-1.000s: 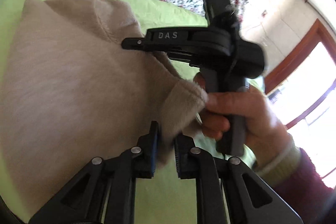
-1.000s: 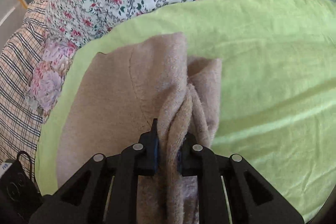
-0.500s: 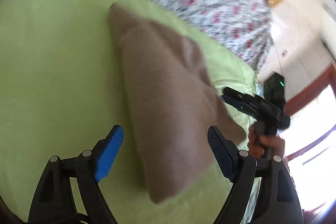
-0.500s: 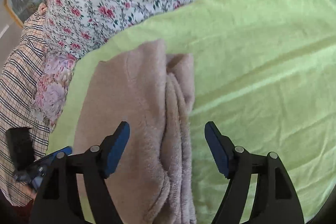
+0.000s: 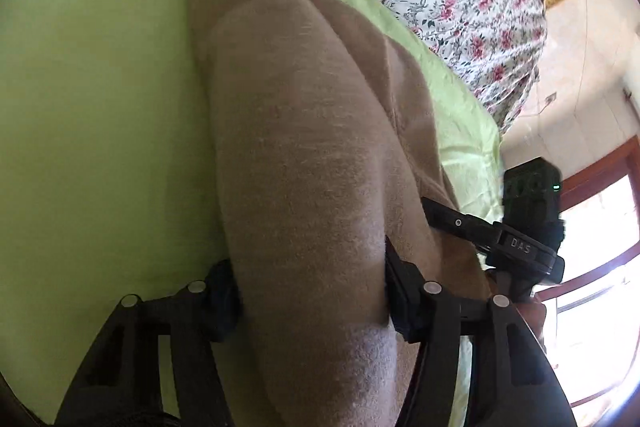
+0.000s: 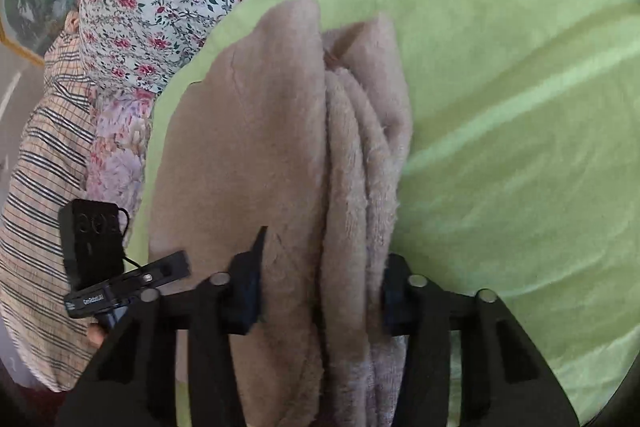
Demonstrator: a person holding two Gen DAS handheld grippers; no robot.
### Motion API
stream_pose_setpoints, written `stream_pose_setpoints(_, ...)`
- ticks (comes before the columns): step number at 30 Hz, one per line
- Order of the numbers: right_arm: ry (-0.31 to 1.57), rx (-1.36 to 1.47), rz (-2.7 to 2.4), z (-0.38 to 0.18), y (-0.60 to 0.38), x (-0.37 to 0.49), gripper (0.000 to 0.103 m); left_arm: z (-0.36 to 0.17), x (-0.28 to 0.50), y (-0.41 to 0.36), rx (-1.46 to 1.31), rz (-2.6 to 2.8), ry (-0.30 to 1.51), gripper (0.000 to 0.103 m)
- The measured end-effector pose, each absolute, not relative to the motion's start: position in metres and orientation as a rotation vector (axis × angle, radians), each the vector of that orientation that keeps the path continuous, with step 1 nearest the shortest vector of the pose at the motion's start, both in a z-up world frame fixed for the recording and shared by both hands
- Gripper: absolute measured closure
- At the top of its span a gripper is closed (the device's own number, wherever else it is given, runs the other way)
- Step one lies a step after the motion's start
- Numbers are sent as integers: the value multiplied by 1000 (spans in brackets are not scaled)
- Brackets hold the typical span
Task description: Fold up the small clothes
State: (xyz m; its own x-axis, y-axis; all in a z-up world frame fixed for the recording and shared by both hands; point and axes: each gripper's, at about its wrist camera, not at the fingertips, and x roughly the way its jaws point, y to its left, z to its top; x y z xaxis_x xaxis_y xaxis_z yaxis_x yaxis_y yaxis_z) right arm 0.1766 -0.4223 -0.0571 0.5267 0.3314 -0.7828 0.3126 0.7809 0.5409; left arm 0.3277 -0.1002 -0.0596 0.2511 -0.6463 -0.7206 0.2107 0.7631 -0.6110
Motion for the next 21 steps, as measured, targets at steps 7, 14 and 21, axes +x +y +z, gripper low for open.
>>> stream_pose_setpoints(7,957,745,84,-19,-371,152,68,-4,282,-67,-341,-633,1081,57)
stream_pose_setpoints(14,934,763,217,-11,-291,137,68,30,207,9,-238,-623,1065,57)
stream_pose_setpoints(21,1022,731,199,-42,-254,121,64,-13,164,48,-238,-562,1157,52)
